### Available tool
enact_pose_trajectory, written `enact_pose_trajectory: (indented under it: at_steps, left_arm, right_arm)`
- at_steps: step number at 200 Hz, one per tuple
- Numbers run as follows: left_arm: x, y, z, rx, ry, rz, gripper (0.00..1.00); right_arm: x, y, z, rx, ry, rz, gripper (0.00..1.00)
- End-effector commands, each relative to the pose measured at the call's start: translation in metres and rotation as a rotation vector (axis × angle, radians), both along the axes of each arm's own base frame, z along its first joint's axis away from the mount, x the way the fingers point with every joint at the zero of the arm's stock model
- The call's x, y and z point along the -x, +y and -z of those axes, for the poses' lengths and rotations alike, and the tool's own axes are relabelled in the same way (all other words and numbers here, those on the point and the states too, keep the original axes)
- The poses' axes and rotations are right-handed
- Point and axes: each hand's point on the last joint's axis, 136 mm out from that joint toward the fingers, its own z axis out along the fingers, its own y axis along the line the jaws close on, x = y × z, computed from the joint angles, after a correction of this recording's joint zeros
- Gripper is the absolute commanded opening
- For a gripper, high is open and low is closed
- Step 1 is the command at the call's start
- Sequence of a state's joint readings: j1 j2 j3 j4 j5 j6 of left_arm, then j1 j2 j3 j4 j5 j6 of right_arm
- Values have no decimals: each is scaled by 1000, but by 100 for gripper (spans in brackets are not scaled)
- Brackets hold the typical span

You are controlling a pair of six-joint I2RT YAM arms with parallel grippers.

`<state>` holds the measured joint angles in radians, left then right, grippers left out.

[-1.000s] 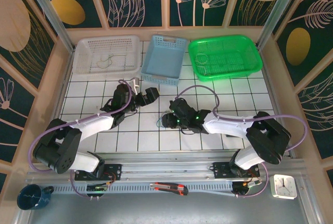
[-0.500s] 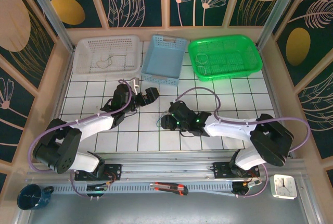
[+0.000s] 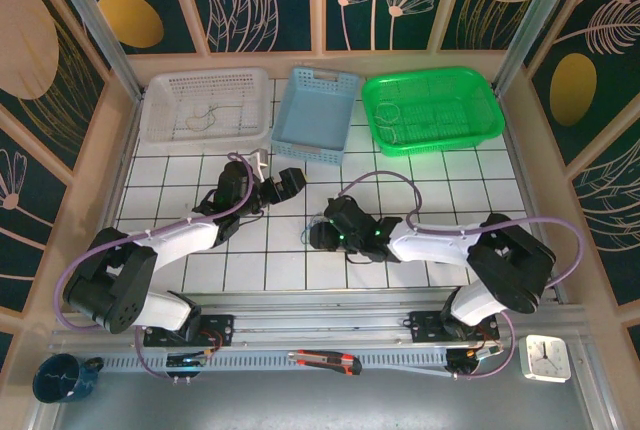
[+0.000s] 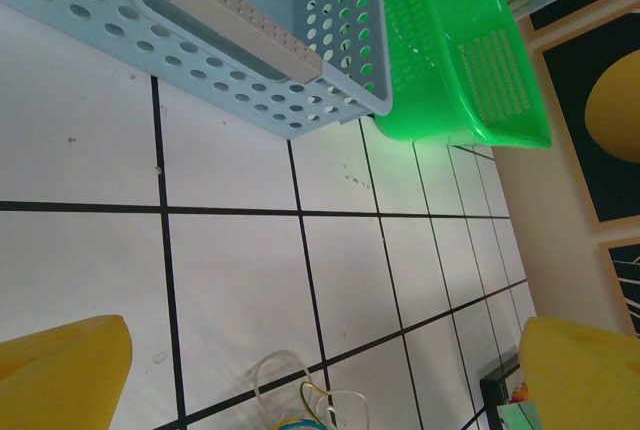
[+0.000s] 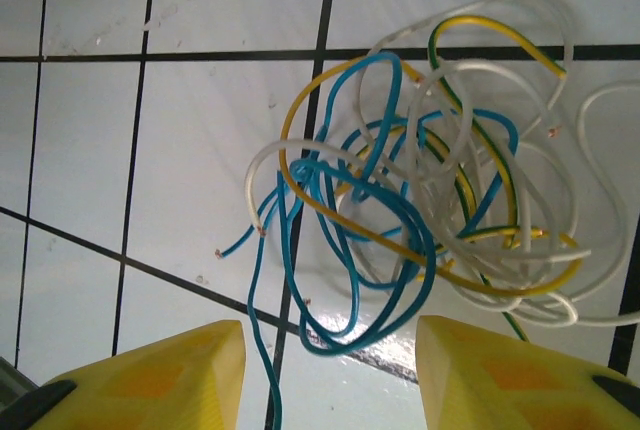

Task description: Untangle the cables

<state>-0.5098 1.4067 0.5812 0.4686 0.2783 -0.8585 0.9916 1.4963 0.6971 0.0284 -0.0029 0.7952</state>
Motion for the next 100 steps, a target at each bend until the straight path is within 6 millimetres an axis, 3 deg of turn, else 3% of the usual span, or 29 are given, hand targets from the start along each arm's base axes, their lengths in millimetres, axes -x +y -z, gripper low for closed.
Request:
enact_pose_trajectory:
  at_steps: [1, 31, 48, 85, 100]
  left_arm:
    - [-3, -3, -16, 21, -40, -2, 99]
    - [-3, -3, -16, 23, -39, -2, 99]
    - [-4, -3, -18, 22, -42, -1, 99]
    - [-4, -3, -21, 22, -51, 0, 99]
    - [-4, -4, -22, 25, -52, 5, 99]
  right_arm:
    - [-8, 4, 1, -42, 7, 14, 48]
    - [-13, 5, 5, -66, 26, 17, 46]
    - [-14, 4, 6, -80, 34, 19, 41]
    - [-18, 1, 1, -107, 37, 27, 4]
    - [-20, -1, -5, -127, 34, 30, 0]
